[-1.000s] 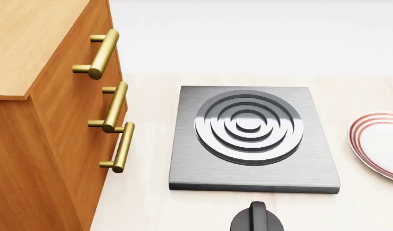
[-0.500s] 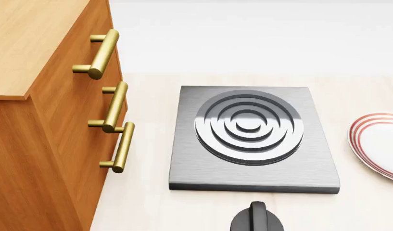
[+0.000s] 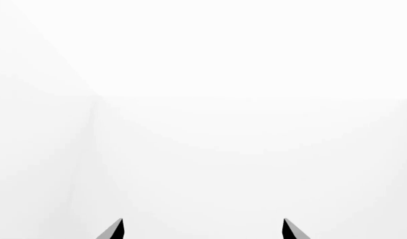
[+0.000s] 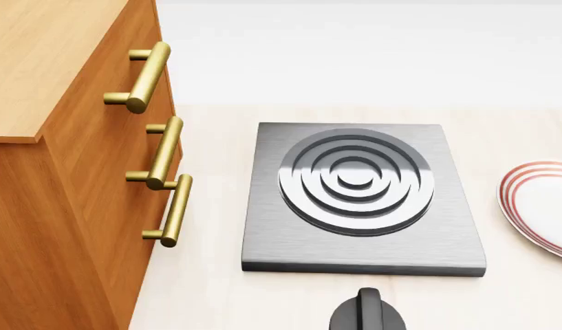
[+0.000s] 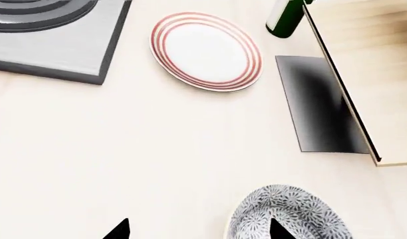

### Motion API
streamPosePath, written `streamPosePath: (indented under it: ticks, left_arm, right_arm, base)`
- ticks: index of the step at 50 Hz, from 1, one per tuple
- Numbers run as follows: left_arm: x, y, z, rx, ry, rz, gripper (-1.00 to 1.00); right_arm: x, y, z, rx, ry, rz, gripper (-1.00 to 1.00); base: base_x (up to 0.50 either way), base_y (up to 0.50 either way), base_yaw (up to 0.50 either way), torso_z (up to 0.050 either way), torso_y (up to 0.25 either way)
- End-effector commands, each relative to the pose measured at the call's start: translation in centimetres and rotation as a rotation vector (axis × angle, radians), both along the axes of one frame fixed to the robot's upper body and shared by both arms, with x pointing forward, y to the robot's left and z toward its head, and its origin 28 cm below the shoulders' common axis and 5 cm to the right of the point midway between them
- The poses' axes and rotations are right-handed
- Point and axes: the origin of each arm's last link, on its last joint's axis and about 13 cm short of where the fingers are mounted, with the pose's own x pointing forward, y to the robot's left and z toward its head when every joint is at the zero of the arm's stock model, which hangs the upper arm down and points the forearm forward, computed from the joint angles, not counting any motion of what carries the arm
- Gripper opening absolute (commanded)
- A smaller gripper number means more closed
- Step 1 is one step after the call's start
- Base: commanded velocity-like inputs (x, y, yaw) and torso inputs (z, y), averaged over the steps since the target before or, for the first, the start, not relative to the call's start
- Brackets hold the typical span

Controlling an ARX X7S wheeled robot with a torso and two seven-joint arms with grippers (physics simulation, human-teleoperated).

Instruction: Put the bowl on the stove.

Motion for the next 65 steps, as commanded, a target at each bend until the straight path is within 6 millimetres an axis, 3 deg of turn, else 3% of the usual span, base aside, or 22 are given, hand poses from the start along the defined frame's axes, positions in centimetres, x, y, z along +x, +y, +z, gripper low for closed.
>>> streamPosePath:
  ticks: [1, 12, 37, 65]
  left_arm:
    - [0.1, 0.1, -0.1, 0.032, -0.025, 0.004, 1.0]
    - [0.1, 0.0, -0.1, 0.034, -0.024, 0.0, 1.0]
    - [0.2, 0.0, -0.2, 0.03, -0.023, -0.003, 1.0]
    - [0.2, -0.1, -0.2, 0.034, -0.021, -0.006, 1.0]
  right_arm:
    - [-0.2, -0.3, -1.7, 0.001, 0.003, -0.042, 1.0]
    - [0.7, -0.6, -4.2, -0.032, 0.015, -0.108, 1.0]
    - [2.9, 0.2, -6.6, 0.011, 0.034, -0.139, 1.0]
    - [2.4, -0.5, -9.4, -0.022, 0.071, -0.249, 1.0]
  base:
    - [0.0, 0.0, 0.0, 0.0, 0.0]
    - [0.0, 0.0, 0.0, 0.0, 0.0]
    - [0.0, 0.0, 0.0, 0.0, 0.0]
    - [0.0, 0.0, 0.0, 0.0, 0.0]
